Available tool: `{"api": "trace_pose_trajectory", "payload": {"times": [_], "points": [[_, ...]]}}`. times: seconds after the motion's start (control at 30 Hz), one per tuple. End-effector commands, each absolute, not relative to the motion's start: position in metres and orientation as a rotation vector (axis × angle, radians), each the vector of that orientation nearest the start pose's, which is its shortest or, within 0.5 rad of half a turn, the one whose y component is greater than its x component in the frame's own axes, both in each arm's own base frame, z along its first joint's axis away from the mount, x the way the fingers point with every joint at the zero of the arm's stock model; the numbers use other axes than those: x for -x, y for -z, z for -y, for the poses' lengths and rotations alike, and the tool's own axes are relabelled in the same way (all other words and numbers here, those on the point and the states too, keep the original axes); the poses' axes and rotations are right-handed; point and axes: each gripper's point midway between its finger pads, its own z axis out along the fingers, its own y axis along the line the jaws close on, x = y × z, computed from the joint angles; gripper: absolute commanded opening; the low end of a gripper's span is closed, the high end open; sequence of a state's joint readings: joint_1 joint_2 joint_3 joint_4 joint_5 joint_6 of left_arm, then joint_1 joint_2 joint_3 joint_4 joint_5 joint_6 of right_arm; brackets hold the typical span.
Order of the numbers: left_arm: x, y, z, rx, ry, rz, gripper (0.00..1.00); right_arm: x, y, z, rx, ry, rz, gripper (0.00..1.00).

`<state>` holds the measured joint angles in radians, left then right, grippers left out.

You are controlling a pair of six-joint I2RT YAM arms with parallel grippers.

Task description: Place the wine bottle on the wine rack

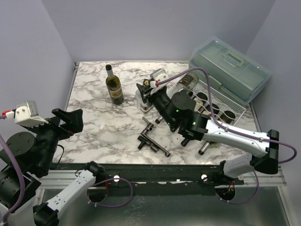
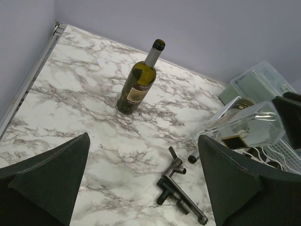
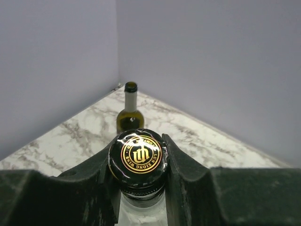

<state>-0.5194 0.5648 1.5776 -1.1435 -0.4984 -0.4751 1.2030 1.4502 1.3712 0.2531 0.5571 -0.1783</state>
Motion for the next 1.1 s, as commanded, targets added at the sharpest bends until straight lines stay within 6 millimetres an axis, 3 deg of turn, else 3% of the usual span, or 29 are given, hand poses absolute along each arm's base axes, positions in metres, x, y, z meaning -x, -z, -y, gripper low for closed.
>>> {"api": "trace_pose_trajectory", "payload": {"times": [0.0,0.17,0.27,0.47,0.67,0.97,1.07], "points": [[-0.137,-0.426,0.009,0.301,0.354,-1.683,0.99,-0.246,-0.493,-0.346,0.46,-0.4,-1.139,0.01],[-0.142,-0.425,0.016,0.287,0.367,-1.696,0.99,-0.239,-0.507,-0.318,0.585,-0.22,-1.032,0.01],[-0.143,-0.425,0.017,0.285,0.368,-1.698,0.99,-0.239,-0.503,-0.311,0.742,-0.068,-0.964,0.01],[-0.146,-0.425,0.022,0.274,0.381,-1.708,0.99,-0.276,-0.495,-0.268,0.768,0.217,-1.027,0.01],[-0.146,-0.424,0.024,0.27,0.39,-1.708,0.99,-0.315,-0.455,-0.234,0.949,0.377,-1.046,0.01],[-0.144,-0.426,0.026,0.253,0.408,-1.706,0.99,-0.364,-0.387,-0.216,1.204,0.414,-1.052,0.01],[-0.139,-0.427,0.021,0.26,0.4,-1.696,0.99,-0.367,-0.367,-0.222,1.295,0.358,-1.007,0.01]]}}
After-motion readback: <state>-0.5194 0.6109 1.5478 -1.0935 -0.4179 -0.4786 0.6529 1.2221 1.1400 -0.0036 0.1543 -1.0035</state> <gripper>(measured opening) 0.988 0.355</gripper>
